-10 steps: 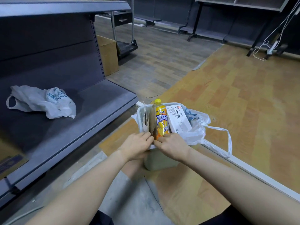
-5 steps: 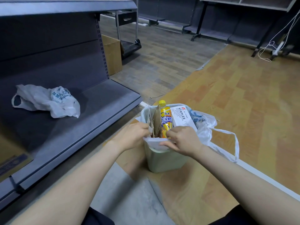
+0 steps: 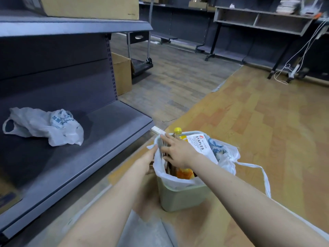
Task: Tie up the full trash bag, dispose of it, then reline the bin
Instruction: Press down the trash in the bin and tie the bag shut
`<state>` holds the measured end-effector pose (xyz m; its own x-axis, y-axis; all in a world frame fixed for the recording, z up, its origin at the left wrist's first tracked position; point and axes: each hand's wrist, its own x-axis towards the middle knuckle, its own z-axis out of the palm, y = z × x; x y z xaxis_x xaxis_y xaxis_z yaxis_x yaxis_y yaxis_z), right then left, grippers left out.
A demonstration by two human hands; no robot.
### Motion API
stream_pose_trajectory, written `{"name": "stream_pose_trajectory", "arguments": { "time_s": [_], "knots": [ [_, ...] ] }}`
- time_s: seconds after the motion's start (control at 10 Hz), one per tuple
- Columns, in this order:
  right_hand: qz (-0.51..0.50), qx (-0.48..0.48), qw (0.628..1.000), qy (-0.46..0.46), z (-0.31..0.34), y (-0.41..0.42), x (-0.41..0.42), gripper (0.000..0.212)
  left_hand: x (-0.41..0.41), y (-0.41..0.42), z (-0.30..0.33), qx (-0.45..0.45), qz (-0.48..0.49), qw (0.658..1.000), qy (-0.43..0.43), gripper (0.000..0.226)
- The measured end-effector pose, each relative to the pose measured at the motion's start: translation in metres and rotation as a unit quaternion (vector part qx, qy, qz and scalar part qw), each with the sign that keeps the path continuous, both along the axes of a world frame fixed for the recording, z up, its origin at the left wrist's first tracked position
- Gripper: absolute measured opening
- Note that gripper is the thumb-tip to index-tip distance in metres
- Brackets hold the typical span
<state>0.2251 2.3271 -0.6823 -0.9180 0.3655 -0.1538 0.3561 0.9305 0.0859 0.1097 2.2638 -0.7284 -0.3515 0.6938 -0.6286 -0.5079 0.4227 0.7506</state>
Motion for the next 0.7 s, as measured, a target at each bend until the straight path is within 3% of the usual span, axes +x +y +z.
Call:
{"name": "stream_pose_trajectory", "arguments": {
  "time_s": [0.2,0.3,0.4,0.7],
  "knots": [
    [0.039,-0.02,0.999,0.012,-0.013,0.005,0.014,0.037,-0.023,0.016,-0.006,0.032,0.135,0.987,0.082,0.009],
    [0.042,-0.035,0.998,0.02,-0.018,0.003,0.014,0.036,-0.026,0.018,0.003,0.081,0.173,0.96,0.207,0.037],
    [0.038,-0.044,0.998,0.024,-0.019,0.003,0.014,0.036,-0.019,0.016,0.014,0.113,0.154,0.929,0.317,0.042],
    [0.047,-0.082,0.995,0.045,-0.019,0.008,0.032,0.035,-0.003,-0.013,0.016,0.208,0.059,0.894,0.392,0.036]
  ]
}}
